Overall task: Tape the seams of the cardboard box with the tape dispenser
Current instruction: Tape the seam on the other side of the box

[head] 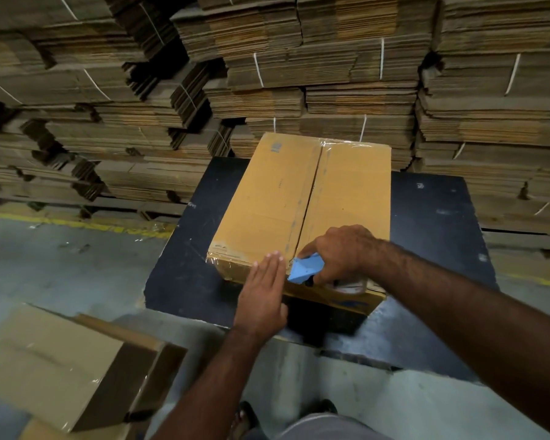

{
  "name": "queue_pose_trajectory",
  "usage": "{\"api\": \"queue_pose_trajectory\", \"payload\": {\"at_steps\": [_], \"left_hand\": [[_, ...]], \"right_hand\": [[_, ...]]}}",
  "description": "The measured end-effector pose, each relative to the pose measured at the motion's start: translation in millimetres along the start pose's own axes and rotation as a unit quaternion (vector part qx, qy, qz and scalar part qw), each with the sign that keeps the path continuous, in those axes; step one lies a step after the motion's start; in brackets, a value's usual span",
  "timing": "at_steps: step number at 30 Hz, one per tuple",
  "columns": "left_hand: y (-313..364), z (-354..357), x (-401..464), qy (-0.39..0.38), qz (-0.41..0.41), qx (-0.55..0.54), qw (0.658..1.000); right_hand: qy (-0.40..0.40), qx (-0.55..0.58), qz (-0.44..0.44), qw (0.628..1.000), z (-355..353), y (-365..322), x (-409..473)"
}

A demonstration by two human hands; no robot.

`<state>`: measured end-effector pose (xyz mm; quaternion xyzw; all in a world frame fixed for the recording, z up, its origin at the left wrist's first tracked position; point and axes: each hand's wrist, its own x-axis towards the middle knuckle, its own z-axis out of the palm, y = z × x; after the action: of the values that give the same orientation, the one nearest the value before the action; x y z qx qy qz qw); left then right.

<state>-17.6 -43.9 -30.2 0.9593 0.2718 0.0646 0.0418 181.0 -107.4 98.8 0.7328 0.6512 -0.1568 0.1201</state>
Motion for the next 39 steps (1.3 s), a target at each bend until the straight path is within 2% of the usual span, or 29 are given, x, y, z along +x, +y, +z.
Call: {"api": "queue_pose_trajectory", "payload": {"at_steps": [4,7,13,17,21,23,31,36,39], "left_hand": [[-9.5,-4.8,1.0,0.017,0.017,-0.015,1.000],[-17.2,-0.7,8.1,0.074,0.043,-0.022,0.996],[-47.5,-1.4,19.2,0.116,0.067,0.015,0.991],[-61.0,2.4,17.5,0.107,0.068,0.022,0.992],[-57.0,5.5,17.7,0.103,0.066,-0.007,0.993],[-55.7,5.3,16.5,0.100,0.057,-0.015,0.993],[-22.6,2.4,8.8,0.030,-0.008,-0.001,1.000],[38.7,5.6,16.5,0.018,0.129,-0.023,0.991],[55.7,8.9,17.8,0.007,0.129,-0.041,0.991]], "right_hand": [[0.006,-0.012,-0.006,1.000,2.4,-1.5,-0.4],[0.006,-0.008,0.001,1.000,3.6,-0.3,-0.6],[0.008,-0.014,0.000,1.000,-2.9,-16.9,14.8],[0.011,0.000,-0.018,1.000,-2.6,-5.9,3.3],[-0.019,-0.004,0.043,0.999,9.6,48.5,-59.1],[-0.026,-0.017,0.061,0.998,12.3,52.4,-74.9],[-0.009,-0.035,0.040,0.999,26.5,48.5,-67.6],[-0.003,-0.044,0.043,0.998,26.1,44.3,-69.9],[0.003,-0.049,0.044,0.998,27.7,43.0,-71.9]]}}
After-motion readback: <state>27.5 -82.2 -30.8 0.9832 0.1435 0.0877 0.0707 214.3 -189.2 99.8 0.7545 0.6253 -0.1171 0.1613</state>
